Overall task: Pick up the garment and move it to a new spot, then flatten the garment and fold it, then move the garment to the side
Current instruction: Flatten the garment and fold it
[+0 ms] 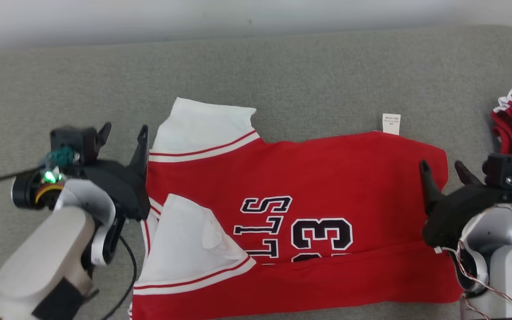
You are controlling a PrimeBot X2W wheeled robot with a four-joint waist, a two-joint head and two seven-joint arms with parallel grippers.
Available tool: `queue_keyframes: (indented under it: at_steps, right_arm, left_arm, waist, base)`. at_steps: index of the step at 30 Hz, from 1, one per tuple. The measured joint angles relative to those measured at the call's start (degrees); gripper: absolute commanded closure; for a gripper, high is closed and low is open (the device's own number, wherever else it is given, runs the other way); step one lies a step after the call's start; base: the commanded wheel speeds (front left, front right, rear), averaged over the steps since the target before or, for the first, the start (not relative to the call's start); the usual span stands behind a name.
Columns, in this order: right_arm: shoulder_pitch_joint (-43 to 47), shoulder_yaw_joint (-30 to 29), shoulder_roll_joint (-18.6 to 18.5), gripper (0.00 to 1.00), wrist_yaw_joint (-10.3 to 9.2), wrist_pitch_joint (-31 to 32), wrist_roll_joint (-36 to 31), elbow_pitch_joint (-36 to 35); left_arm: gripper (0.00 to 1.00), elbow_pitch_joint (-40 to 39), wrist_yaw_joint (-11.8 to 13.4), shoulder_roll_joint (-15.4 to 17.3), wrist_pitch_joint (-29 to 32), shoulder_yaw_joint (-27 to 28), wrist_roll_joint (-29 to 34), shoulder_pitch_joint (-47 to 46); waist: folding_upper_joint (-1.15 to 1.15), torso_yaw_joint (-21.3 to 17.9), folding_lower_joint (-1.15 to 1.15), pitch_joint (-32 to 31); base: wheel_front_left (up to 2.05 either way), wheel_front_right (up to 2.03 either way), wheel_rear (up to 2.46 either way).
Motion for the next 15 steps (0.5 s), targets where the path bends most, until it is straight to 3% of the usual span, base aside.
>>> queue_keyframes:
  at_steps: [12,15]
  right_arm:
    - [-6.0,4.9,0.0,0.00,0.00,-3.1,0.2,2.7]
    - [-6.2,5.0,-0.1,0.00,0.00,-3.6,0.3,3.2]
  left_arm:
    - [0.00,19.3,-8.1,-2.9,5.2,-3.1,1.8,-15.7]
    - [0.00,22.3,-8.7,-3.2,5.7,-3.3,2.3,-17.8]
  waist:
    - [0.00,-4.9,0.00,6.5]
    - [0.00,-6.2,0.01,7.8]
  base:
    - [0.00,0.00,0.00]
    - [0.00,0.00,0.00]
